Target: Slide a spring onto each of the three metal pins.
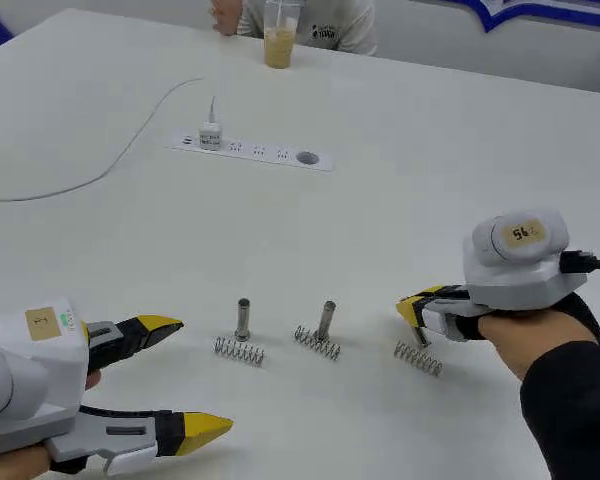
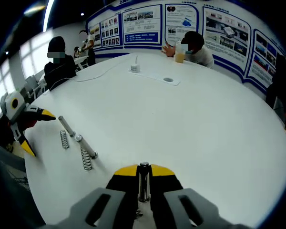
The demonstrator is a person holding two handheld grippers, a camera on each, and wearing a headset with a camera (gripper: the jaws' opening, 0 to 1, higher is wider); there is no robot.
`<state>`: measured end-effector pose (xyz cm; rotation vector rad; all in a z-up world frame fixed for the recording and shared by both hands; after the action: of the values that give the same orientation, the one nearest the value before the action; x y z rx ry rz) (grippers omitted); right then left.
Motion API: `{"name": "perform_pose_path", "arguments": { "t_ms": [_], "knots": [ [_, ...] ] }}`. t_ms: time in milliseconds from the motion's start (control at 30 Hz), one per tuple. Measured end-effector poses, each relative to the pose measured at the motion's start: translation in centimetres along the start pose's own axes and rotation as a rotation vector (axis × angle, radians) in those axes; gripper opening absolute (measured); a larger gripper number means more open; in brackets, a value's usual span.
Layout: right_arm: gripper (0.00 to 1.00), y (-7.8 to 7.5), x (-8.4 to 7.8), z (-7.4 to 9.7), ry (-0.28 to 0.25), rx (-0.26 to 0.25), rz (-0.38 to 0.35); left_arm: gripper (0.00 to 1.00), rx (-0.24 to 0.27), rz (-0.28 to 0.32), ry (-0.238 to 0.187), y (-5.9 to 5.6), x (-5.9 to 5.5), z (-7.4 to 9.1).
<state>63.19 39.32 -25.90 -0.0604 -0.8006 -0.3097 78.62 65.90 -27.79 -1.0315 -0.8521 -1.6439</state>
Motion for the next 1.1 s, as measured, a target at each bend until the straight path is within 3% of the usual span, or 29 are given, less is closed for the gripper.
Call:
{"name": "perform_pose_path", "arguments": {
  "t_ms": [1100],
  "knots": [
    [0.09, 0.2, -0.7, 2.5, -0.041, -0.014, 0.005, 0.72, -0.001, -0.027, -0.016, 0.0, 1.1, 0.3]
  ]
}}
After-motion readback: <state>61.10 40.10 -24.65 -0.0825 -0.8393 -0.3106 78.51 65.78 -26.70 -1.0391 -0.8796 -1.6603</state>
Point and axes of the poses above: the centre of the closed fingertips' face, and the gripper's own axes: z roughly backward along the fingers, y roughly to its left, x roughly out of its top, the point moved 8 cm from there along z, roughly backward along the fingers, and after that the axes turned 5 degrees about -z, right-handed, at the moved point
